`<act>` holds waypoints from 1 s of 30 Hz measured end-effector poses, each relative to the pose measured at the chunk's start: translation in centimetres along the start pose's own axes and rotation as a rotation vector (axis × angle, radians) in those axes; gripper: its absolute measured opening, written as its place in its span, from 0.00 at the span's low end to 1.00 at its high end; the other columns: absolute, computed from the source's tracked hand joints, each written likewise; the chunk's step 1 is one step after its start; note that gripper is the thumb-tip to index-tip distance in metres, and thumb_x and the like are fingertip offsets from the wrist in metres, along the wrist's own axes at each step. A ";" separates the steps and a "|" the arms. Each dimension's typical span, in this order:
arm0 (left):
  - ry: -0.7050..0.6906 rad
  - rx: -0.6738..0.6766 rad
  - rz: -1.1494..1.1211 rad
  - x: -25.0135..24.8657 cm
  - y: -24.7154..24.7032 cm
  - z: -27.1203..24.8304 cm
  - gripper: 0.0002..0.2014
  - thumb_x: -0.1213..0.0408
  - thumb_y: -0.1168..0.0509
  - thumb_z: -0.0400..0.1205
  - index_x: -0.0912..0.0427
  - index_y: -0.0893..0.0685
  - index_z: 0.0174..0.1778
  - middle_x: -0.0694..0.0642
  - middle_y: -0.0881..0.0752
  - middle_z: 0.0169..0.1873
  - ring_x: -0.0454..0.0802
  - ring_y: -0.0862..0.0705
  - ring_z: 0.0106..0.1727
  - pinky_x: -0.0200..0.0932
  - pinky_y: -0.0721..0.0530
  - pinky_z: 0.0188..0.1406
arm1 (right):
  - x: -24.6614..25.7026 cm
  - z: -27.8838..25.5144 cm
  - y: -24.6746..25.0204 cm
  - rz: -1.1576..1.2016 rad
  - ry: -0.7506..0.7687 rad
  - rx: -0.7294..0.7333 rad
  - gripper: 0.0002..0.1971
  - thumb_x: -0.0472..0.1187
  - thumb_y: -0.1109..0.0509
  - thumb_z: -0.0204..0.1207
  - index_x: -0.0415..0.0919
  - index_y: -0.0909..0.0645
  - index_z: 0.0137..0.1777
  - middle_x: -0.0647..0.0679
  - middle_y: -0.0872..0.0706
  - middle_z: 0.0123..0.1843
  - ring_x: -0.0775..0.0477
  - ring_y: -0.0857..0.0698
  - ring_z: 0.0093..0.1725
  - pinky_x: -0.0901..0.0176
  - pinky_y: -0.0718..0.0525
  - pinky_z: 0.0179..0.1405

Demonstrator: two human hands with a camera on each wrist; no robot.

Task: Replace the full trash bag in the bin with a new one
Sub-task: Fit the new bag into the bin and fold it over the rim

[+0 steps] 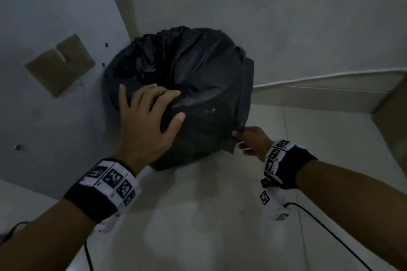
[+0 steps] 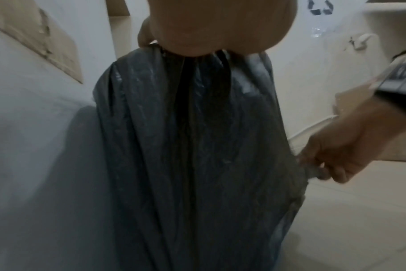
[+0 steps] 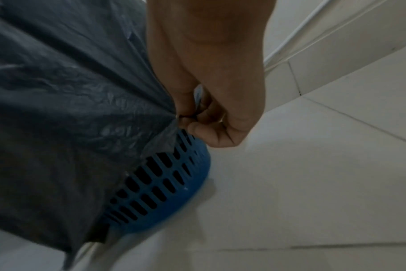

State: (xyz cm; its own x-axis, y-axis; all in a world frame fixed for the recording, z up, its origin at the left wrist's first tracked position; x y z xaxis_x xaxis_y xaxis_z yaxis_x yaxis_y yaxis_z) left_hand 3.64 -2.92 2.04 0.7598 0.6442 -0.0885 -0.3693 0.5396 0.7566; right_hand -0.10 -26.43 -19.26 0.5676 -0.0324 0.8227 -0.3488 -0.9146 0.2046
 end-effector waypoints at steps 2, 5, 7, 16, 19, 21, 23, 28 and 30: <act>-0.026 -0.002 -0.010 -0.3 -0.2 0.0 0.21 0.45 0.40 0.81 0.53 0.22 0.66 0.57 0.18 0.60 0.59 0.24 0.69 0.76 0.44 0.74 | -1.1 1.2 -0.1 -0.103 -0.026 0.003 0.08 0.42 0.32 0.82 0.37 0.20 0.51 0.46 0.18 0.37 0.49 0.23 0.32 0.61 0.26 0.32; -0.077 -0.022 0.005 -0.8 -0.3 -0.2 0.23 0.45 0.36 0.80 0.53 0.23 0.67 0.59 0.18 0.62 0.60 0.24 0.70 0.74 0.41 0.74 | -2.2 2.5 -1.5 -0.181 -0.052 0.029 0.09 0.42 0.31 0.81 0.34 0.20 0.48 0.43 0.18 0.37 0.48 0.23 0.30 0.61 0.26 0.27; -0.096 -0.031 0.030 -0.9 -0.4 -0.2 0.24 0.45 0.35 0.79 0.54 0.24 0.68 0.59 0.17 0.62 0.60 0.24 0.70 0.74 0.40 0.73 | -2.8 3.2 -2.7 -0.226 -0.069 0.028 0.10 0.41 0.32 0.82 0.34 0.21 0.45 0.39 0.17 0.41 0.45 0.21 0.31 0.60 0.25 0.25; -0.039 0.036 0.141 0.6 -1.2 -1.3 0.26 0.44 0.34 0.79 0.52 0.26 0.69 0.59 0.18 0.60 0.58 0.27 0.72 0.78 0.46 0.74 | -4.7 5.8 -5.4 -0.487 -0.086 -0.048 0.11 0.41 0.34 0.82 0.31 0.19 0.47 0.35 0.18 0.46 0.34 0.15 0.51 0.43 0.15 0.56; -0.011 0.077 0.144 0.9 -1.5 -1.3 0.26 0.45 0.34 0.79 0.52 0.27 0.70 0.59 0.19 0.62 0.59 0.28 0.73 0.78 0.46 0.74 | -5.0 6.4 -5.2 -0.437 -0.093 -0.067 0.13 0.39 0.35 0.83 0.29 0.19 0.41 0.40 0.23 0.37 0.39 0.22 0.37 0.48 0.22 0.45; 0.007 0.091 0.140 1.1 -1.6 -1.2 0.26 0.44 0.35 0.78 0.52 0.27 0.69 0.59 0.20 0.63 0.59 0.29 0.74 0.78 0.47 0.74 | -4.4 6.9 -5.4 -0.344 -0.022 -0.016 0.13 0.39 0.35 0.83 0.29 0.16 0.57 0.43 0.21 0.36 0.42 0.23 0.35 0.49 0.20 0.42; 0.023 0.087 0.120 1.0 -1.6 -1.1 0.26 0.42 0.35 0.78 0.54 0.26 0.66 0.60 0.20 0.62 0.59 0.29 0.74 0.78 0.48 0.75 | -4.3 6.5 -5.5 -0.383 -0.014 0.035 0.16 0.39 0.36 0.84 0.31 0.19 0.67 0.41 0.17 0.46 0.40 0.19 0.45 0.47 0.18 0.52; 0.085 0.087 0.046 1.3 -1.6 -0.7 0.28 0.38 0.39 0.77 0.58 0.22 0.60 0.59 0.19 0.60 0.58 0.30 0.75 0.76 0.52 0.76 | -4.2 5.5 -2.9 -0.724 -0.046 -0.068 0.22 0.49 0.32 0.81 0.33 0.25 0.67 0.36 0.17 0.63 0.36 0.17 0.60 0.53 0.22 0.48; 0.096 0.096 0.017 1.5 -1.3 -0.5 0.30 0.35 0.42 0.77 0.60 0.21 0.58 0.59 0.18 0.60 0.57 0.31 0.76 0.77 0.51 0.76 | -1.9 4.5 -1.0 -0.659 0.058 -0.205 0.24 0.49 0.31 0.80 0.32 0.29 0.67 0.34 0.20 0.64 0.35 0.18 0.60 0.55 0.26 0.47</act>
State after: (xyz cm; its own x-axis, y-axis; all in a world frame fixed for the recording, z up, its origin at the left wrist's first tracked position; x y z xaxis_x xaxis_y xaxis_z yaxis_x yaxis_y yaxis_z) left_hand 4.99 -2.38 0.56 0.6972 0.7044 -0.1333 -0.3254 0.4767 0.8166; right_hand 2.46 -27.29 -23.41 0.6709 0.5308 0.5178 -0.0820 -0.6409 0.7632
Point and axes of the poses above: each hand's wrist, its own z-axis towards the middle knuckle, its own y-axis out of the back of the hand, x = y × z, the point moved 10 cm from there along z, towards the middle knuckle
